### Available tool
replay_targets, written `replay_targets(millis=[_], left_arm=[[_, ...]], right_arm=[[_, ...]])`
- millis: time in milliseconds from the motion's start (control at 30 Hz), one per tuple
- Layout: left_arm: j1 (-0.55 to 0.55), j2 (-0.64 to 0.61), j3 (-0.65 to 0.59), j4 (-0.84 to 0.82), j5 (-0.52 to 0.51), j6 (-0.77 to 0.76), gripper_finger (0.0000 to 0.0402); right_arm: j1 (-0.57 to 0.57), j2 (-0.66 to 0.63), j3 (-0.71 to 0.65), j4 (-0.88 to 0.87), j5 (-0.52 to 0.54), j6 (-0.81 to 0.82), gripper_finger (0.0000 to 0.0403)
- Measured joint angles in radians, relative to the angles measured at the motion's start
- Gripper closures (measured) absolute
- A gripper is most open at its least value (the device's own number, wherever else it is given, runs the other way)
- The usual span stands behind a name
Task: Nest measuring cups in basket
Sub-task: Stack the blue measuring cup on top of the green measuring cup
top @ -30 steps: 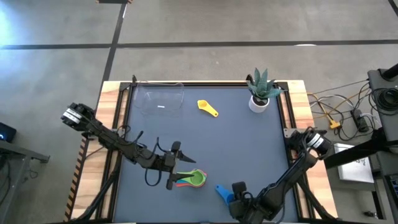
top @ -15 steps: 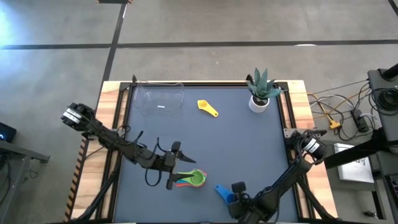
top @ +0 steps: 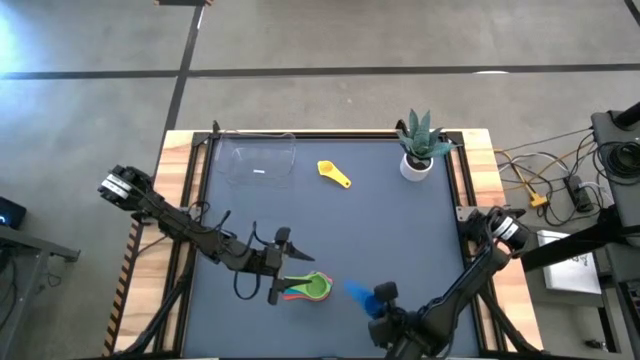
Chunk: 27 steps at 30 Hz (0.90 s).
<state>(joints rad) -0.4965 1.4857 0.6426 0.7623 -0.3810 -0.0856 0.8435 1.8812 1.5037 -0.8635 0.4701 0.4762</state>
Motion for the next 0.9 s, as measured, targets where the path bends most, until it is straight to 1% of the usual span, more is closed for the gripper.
replay_targets(millis=[100,233,333,433,500,600,700,833,900], left_arm=[[0.0,-0.015,0.0,-0.049,-0.047,0.005,0.017],[-0.007,-0.084,0.0,-0.131,-0.051,-0.011,0.017],[-0.02,-0.135,-0.007,-0.162,-0.05,-0.015,0.017],[-0.035,-0.178,-0.031,-0.166,-0.054,-0.011,0.017],[-0.045,-0.21,-0.05,-0.2,-0.057,-0.013,0.017],[-0.061,-0.281,-0.092,-0.256,-0.058,-0.043,0.017],[-0.08,-0.357,-0.147,-0.244,-0.084,-0.065,0.017],[-0.099,-0.428,-0.235,-0.154,-0.154,-0.066,0.017],[-0.099,-0.437,-0.273,-0.091,-0.157,-0.066,0.017]], right_arm=[[-0.013,0.0,0.039,0.05,0.05,-0.167,0.0393],[-0.053,0.0,0.06,0.146,0.057,-0.373,0.0394],[-0.093,0.0,0.062,0.207,0.057,-0.482,0.0394],[-0.144,0.0,0.062,0.247,0.055,-0.558,0.0394],[-0.179,0.0,0.06,0.286,0.047,-0.607,0.0394],[-0.235,0.0,0.058,0.331,-0.027,-0.656,0.0394],[-0.286,0.0,0.055,0.372,-0.119,-0.682,0.0394],[-0.341,0.001,0.041,0.406,-0.199,-0.706,0.0394],[-0.363,0.001,0.033,0.417,-0.229,-0.705,0.0394]])
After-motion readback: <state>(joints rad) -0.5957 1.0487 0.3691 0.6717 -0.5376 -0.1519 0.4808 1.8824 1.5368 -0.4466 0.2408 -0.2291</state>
